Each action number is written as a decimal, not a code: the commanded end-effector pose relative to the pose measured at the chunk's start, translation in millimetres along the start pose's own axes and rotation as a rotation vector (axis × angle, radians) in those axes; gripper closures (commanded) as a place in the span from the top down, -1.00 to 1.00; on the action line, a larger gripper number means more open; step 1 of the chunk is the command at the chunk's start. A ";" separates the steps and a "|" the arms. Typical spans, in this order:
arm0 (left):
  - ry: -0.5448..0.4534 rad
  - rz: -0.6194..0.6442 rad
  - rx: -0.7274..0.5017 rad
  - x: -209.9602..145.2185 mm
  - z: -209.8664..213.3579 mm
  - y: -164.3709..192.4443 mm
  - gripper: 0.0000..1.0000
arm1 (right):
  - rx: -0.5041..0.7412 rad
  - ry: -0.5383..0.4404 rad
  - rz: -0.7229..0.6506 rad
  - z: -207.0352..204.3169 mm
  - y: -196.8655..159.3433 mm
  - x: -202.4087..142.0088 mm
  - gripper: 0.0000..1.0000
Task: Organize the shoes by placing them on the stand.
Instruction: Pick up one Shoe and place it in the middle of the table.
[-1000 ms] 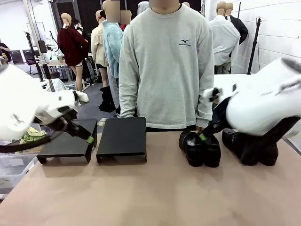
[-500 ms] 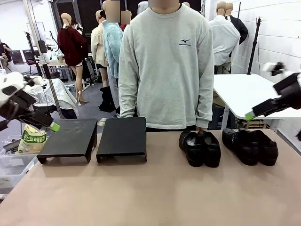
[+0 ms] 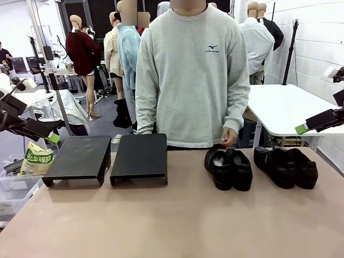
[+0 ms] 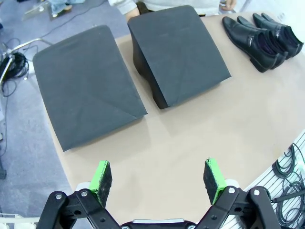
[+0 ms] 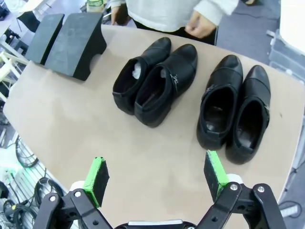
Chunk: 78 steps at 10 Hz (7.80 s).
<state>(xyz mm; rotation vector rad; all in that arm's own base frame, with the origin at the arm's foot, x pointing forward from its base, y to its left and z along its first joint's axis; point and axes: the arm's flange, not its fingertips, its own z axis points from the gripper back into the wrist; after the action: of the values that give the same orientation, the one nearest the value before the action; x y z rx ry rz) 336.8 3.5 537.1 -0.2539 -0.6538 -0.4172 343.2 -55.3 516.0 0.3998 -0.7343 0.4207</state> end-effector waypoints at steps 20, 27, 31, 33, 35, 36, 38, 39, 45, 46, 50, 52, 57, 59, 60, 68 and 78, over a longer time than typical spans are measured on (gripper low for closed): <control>0.002 -0.003 0.004 -1.1 1.5 2.1 1.00 | -0.018 0.003 -0.002 3.5 0.4 0.8 1.00; 0.002 -0.003 0.004 -1.1 1.5 2.1 1.00 | -0.018 0.003 -0.002 3.5 0.4 0.8 1.00; 0.002 -0.003 0.004 -1.1 1.5 2.1 1.00 | 0.001 0.009 -0.014 4.1 -1.6 -3.6 1.00; 0.002 -0.003 0.004 -1.1 1.5 2.1 1.00 | -0.048 0.016 -0.031 7.5 -1.3 -3.4 1.00; 0.002 -0.003 0.004 -1.1 1.5 2.1 1.00 | -0.140 0.021 -0.026 7.0 3.2 3.8 1.00; 0.002 -0.003 0.004 -1.1 1.5 2.1 1.00 | -0.203 0.021 -0.022 4.5 4.9 10.9 1.00; 0.002 -0.003 0.004 -1.1 1.5 2.1 1.00 | -0.237 0.088 -0.048 -9.8 7.0 27.7 1.00; 0.002 -0.003 0.004 -1.1 1.5 2.1 1.00 | -0.253 0.162 -0.048 -27.6 5.5 38.5 1.00; 0.002 -0.003 0.004 -1.1 1.5 2.1 1.00 | -0.350 0.487 -0.040 -160.3 -36.6 59.2 1.00; 0.002 -0.003 0.004 -1.1 1.5 2.1 1.00 | -0.337 0.504 -0.045 -171.7 -41.6 56.9 1.00; 0.002 -0.003 0.004 -1.1 1.5 2.1 1.00 | -0.321 0.467 -0.029 -171.4 -40.2 45.7 1.00; 0.002 -0.003 0.004 -1.1 1.5 2.1 1.00 | -0.325 0.470 -0.032 -175.5 -42.0 51.1 1.00; 0.002 -0.003 0.004 -1.1 1.5 2.1 1.00 | -0.410 0.555 0.000 -212.9 -33.3 78.3 1.00; 0.002 -0.003 0.004 -1.1 1.5 2.1 1.00 | -0.355 0.565 -0.063 -231.6 -45.8 66.2 1.00; 0.002 -0.003 0.004 -1.1 1.5 2.1 1.00 | -0.339 0.578 -0.077 -237.6 -48.9 61.1 1.00; 0.002 -0.003 0.004 -1.1 1.5 2.1 1.00 | -0.312 0.633 -0.126 -284.0 -67.3 31.7 1.00; 0.002 -0.003 0.004 -1.1 1.5 2.1 1.00 | -0.330 0.600 -0.127 -277.6 -71.0 35.3 -1.00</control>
<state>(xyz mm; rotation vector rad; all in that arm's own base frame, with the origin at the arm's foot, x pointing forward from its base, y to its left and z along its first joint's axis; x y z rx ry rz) 336.1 4.4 537.5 -0.2428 -0.6520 -0.4132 553.3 33.0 338.4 -0.0015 -0.1576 0.2821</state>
